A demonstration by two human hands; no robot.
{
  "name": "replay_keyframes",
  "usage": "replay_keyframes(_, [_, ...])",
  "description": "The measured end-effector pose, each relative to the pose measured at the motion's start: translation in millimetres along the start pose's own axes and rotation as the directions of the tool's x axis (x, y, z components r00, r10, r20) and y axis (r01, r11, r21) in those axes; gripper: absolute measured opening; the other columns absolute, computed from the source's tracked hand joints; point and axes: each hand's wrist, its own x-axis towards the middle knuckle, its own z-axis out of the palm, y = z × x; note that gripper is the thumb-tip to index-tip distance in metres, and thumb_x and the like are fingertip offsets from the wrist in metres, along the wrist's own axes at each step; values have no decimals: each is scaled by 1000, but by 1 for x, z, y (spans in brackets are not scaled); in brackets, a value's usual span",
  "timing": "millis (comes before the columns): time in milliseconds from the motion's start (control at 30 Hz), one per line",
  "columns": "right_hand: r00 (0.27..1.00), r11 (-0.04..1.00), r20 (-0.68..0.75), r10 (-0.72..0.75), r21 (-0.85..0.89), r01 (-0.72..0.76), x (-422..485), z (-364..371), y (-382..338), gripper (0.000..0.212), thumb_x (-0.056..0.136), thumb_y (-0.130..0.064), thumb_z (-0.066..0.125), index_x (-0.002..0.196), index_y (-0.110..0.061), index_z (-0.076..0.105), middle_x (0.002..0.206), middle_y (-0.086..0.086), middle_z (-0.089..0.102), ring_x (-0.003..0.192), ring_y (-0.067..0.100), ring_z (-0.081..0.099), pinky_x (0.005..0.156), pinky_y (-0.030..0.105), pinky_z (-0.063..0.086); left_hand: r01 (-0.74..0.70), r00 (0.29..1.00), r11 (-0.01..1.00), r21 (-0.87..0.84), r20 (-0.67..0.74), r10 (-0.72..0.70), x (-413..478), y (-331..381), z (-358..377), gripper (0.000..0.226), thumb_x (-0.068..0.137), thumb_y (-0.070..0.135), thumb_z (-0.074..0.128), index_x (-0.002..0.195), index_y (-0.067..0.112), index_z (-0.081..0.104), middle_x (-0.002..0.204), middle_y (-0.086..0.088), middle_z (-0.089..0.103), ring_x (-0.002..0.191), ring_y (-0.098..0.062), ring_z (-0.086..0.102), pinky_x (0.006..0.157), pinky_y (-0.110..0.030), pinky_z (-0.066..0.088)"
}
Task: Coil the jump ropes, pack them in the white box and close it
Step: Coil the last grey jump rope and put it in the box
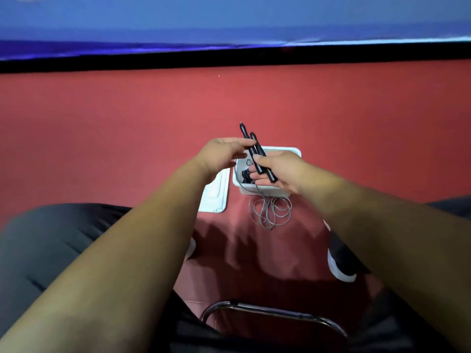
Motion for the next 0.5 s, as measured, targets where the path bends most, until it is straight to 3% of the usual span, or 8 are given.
replay_keyframes(67, [1000,999,5,-24,-28,24,-11,-2,-19,14,107,-19,63,105,-8,71,91,9,77,75,19,76,67,30,64,-46,999,999,11,-8,46,-6,20,-9,33,99,3,51,117,16,76,118,-6,77,94,-21,71,93,-41,53])
replay_keyframes(167, [999,997,40,-28,-77,31,-29,-7,-50,17,108,-18,61,109,-3,69,91,8,78,79,19,76,68,32,65,-128,976,987,101,-163,143,-10,50,-27,18,100,1,56,114,11,57,121,-14,68,94,-25,68,82,-41,56])
replay_keyframes(233, [995,991,93,-46,-117,56,-41,-10,-69,21,107,-18,62,113,1,70,95,11,78,82,19,77,71,33,64,-182,955,966,186,-200,218,-7,67,-38,40,93,-6,64,124,15,51,130,-11,63,103,-22,63,84,-38,55])
replay_keyframes(333, [979,984,178,-97,-131,122,-61,-12,-94,22,107,-19,62,111,1,72,94,10,78,85,20,75,75,35,63,-249,965,940,235,-21,261,-6,88,-46,71,89,-10,69,149,24,49,139,4,63,118,-13,61,97,-31,51])
replay_keyframes(400, [965,983,231,-121,-108,149,-72,-12,-107,24,107,-19,60,114,1,72,93,9,77,82,20,73,73,35,63,-267,963,934,236,37,266,-9,99,-47,61,92,-7,67,143,26,60,130,6,69,114,-11,63,96,-29,49])
replay_keyframes(500, [956,979,263,-129,-118,164,-82,-15,-117,28,108,-21,57,120,-1,73,93,7,76,78,18,73,70,35,63,-300,952,930,213,0,307,-16,114,-45,33,95,-1,66,116,23,75,103,2,76,93,-13,65,87,-33,49])
